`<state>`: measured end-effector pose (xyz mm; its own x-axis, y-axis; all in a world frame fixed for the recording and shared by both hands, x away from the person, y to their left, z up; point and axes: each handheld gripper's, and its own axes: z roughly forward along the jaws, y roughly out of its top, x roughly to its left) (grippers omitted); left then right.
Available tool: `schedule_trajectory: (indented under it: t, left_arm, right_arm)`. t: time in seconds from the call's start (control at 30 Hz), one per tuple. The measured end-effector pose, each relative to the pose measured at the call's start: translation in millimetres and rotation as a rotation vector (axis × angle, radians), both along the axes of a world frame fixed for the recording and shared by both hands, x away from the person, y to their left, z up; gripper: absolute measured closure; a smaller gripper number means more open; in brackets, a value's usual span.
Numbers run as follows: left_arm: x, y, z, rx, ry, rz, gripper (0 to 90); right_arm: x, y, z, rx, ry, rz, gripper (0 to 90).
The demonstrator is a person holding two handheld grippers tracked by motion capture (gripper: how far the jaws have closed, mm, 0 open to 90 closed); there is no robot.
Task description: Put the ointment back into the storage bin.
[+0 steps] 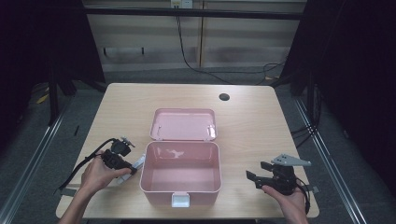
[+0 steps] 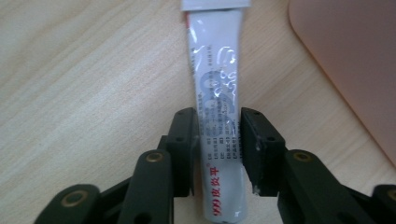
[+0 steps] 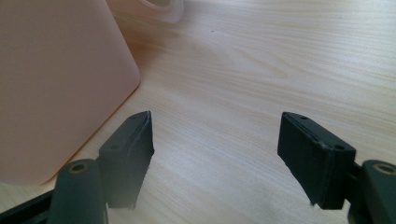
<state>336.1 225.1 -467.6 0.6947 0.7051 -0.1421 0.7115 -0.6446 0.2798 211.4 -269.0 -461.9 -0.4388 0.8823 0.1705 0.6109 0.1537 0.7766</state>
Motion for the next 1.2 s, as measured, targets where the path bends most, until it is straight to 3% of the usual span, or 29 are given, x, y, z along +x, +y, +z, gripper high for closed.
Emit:
schedule_trajectory:
  t: [0.1, 0.17, 0.3, 0.47, 0.6, 0.7, 0.8, 0.93, 0.97, 1.07, 1.13, 1.2]
  left_arm:
    - [-0.3, -3.3, 0.8, 0.035, -0.008, -0.023, 69.4]
    - [-2.4, -15.2, 1.9, 0.123, -0.030, -0.059, 69.1]
    - [0.9, -18.2, 1.8, 0.119, -0.011, -0.058, 69.8]
    - [4.5, -22.1, 2.7, 0.148, 0.013, -0.073, 70.5]
    - [8.5, -22.1, 3.0, 0.147, 0.040, -0.076, 70.8]
    - [9.0, -21.9, 3.4, 0.155, 0.033, -0.082, 70.9]
    - [9.1, -17.9, 3.4, 0.133, 0.066, -0.079, 71.0]
    - [9.3, -13.2, 3.4, 0.125, 0.073, -0.071, 71.0]
    - [9.3, -10.0, 3.8, 0.105, 0.085, -0.066, 71.0]
    - [8.8, -7.5, 4.6, 0.092, 0.101, -0.085, 70.9]
    - [7.9, -5.1, 6.5, 0.095, 0.082, -0.089, 70.9]
    - [8.0, -3.2, 7.5, 0.085, 0.094, -0.098, 70.9]
  right_arm:
    - [0.0, 0.3, 0.1, -0.001, 0.002, -0.001, 26.7]
    - [-0.2, 0.5, 0.0, -0.002, 0.005, 0.000, 26.7]
    - [-0.4, 0.2, 0.0, -0.001, 0.001, 0.002, 26.7]
    - [-0.3, 0.1, -0.1, -0.002, 0.005, -0.001, 26.7]
    - [-0.4, 0.2, -0.1, -0.001, 0.005, 0.000, 26.7]
    - [0.0, 0.0, -0.2, -0.002, 0.003, 0.000, 26.7]
    - [0.2, -0.2, -0.3, 0.000, 0.003, -0.002, 26.7]
    - [0.2, -0.1, -0.3, 0.000, 0.006, -0.004, 26.7]
    - [0.3, -0.3, -0.3, 0.001, 0.004, -0.002, 26.7]
    - [0.6, -0.3, -0.4, 0.000, 0.006, -0.001, 26.7]
    - [0.5, -0.1, -0.5, 0.000, 0.009, -0.001, 26.7]
    - [0.6, 0.0, -0.6, -0.001, 0.010, -0.002, 26.8]
